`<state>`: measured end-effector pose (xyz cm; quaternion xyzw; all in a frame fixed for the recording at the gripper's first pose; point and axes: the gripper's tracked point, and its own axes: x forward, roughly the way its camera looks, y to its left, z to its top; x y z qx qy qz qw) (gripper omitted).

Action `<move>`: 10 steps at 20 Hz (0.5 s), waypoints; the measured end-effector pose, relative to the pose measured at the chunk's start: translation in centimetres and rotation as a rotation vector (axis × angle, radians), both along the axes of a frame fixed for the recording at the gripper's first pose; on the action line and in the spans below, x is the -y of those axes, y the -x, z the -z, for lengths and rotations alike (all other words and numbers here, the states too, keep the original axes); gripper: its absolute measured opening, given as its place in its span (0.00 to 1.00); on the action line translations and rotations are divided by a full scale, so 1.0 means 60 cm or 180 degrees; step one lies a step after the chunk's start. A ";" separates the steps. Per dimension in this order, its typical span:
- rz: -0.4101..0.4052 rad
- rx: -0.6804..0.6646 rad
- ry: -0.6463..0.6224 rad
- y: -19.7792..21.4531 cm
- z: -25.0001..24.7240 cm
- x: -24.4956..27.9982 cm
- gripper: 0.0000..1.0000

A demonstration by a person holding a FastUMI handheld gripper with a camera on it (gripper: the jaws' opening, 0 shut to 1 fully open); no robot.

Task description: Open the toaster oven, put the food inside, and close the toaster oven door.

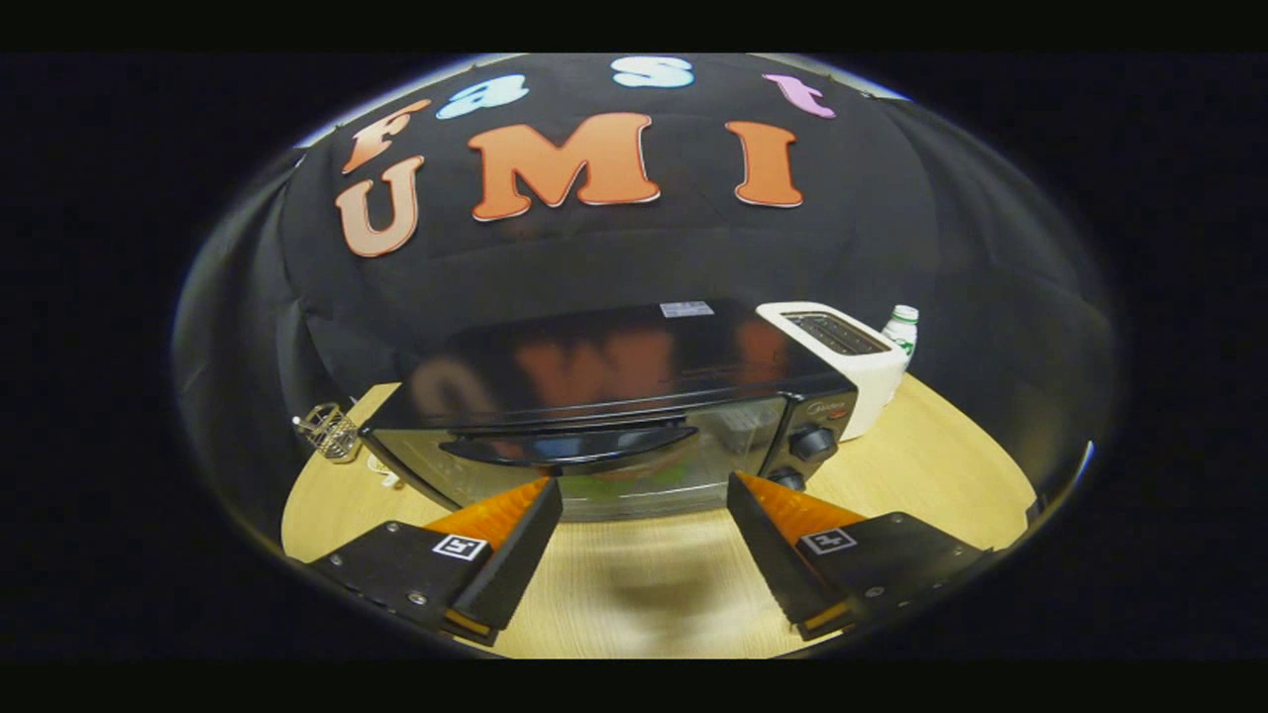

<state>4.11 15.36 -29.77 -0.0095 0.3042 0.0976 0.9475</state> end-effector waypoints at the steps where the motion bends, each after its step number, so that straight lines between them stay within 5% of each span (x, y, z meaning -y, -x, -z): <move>1: -0.0004 0.0044 -0.0085 0.002 -0.020 0.000 0.99; 10: 0.0038 0.0897 -0.0327 0.006 -0.318 0.085 0.99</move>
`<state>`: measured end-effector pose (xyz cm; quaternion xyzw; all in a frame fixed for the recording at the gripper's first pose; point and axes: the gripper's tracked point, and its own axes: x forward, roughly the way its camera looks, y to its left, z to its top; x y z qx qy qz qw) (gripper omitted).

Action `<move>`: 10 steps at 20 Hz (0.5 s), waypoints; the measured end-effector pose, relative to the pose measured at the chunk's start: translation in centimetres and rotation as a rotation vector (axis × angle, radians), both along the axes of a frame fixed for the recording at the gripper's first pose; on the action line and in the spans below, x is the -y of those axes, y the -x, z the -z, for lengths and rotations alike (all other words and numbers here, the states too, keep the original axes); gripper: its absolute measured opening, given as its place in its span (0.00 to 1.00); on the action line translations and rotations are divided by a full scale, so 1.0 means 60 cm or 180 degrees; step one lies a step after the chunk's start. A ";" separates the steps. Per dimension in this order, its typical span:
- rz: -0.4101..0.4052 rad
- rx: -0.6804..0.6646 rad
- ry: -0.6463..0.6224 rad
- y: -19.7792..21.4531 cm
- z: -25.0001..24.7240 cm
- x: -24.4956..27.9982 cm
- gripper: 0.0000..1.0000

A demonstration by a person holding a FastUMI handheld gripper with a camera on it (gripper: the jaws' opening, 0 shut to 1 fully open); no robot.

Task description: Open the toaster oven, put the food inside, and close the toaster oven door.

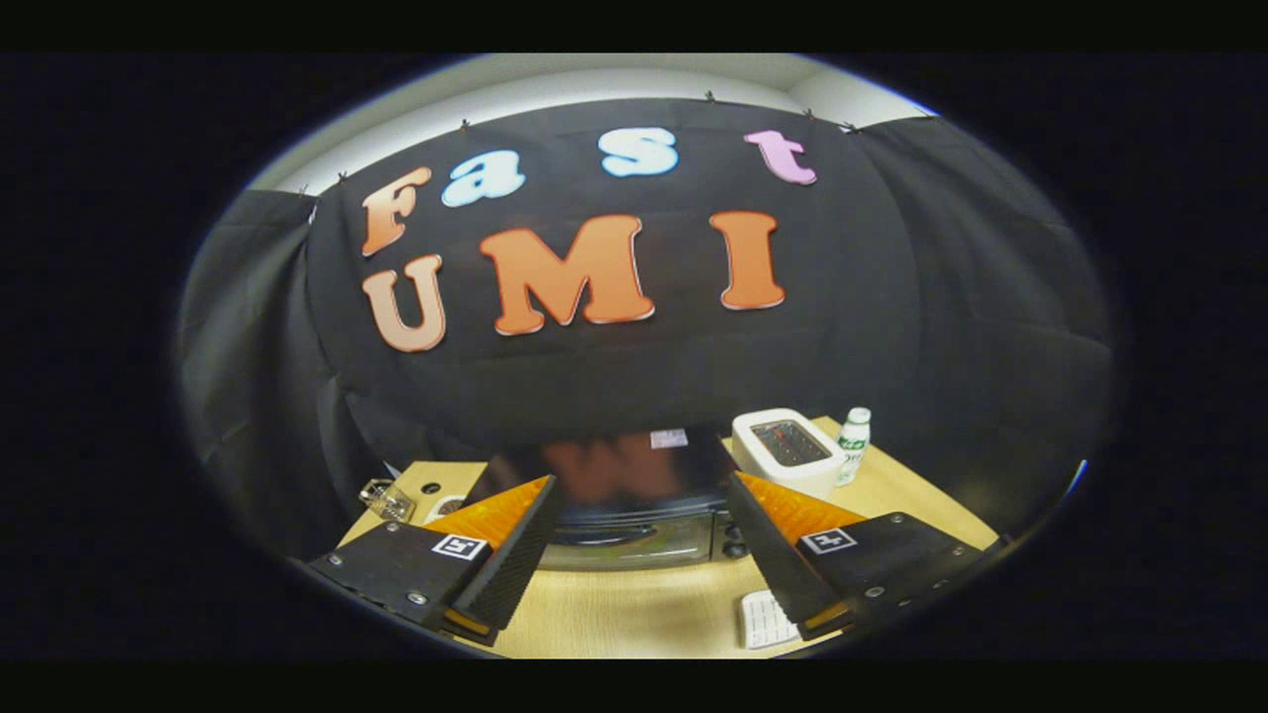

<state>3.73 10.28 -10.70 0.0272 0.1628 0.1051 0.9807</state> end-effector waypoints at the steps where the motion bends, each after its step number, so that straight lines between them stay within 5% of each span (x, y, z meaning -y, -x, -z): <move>1: 0.0034 0.0109 0.0030 0.006 -0.034 0.020 0.99; 10: 0.0377 0.0576 0.0020 0.054 -0.180 0.190 0.99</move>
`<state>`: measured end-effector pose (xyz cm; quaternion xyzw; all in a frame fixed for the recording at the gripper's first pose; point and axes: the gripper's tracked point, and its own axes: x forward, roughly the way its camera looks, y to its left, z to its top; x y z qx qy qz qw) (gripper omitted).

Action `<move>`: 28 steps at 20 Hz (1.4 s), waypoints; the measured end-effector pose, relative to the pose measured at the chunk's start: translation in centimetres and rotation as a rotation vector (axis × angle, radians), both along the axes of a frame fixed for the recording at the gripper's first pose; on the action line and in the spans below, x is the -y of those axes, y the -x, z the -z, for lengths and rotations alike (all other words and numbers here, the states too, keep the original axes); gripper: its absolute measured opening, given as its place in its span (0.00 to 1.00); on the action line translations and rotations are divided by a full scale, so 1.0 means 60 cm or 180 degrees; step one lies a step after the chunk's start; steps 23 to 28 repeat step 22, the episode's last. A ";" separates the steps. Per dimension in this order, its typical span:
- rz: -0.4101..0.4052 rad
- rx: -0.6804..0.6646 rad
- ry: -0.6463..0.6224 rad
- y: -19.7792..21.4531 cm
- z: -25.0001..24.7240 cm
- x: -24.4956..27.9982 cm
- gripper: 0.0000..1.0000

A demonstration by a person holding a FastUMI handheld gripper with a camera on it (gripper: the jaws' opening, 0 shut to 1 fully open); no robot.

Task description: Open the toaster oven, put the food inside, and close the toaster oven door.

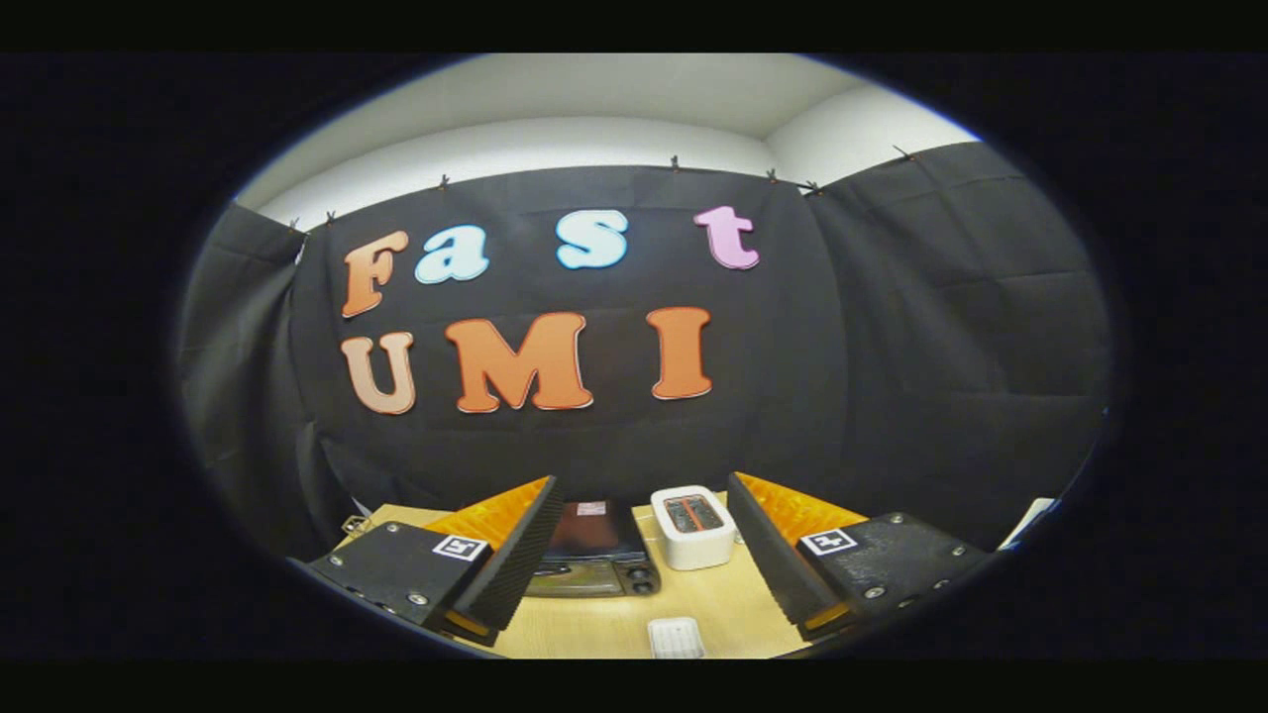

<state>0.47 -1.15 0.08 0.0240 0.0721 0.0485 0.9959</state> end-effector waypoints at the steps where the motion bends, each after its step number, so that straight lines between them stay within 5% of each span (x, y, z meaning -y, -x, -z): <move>1: 0.0018 -0.0013 -0.0017 0.000 0.002 0.014 0.99; 13: 0.0007 0.0001 -0.0116 -0.032 0.012 0.160 0.99; 28: -0.0165 0.0120 -0.0112 -0.074 0.011 0.190 0.99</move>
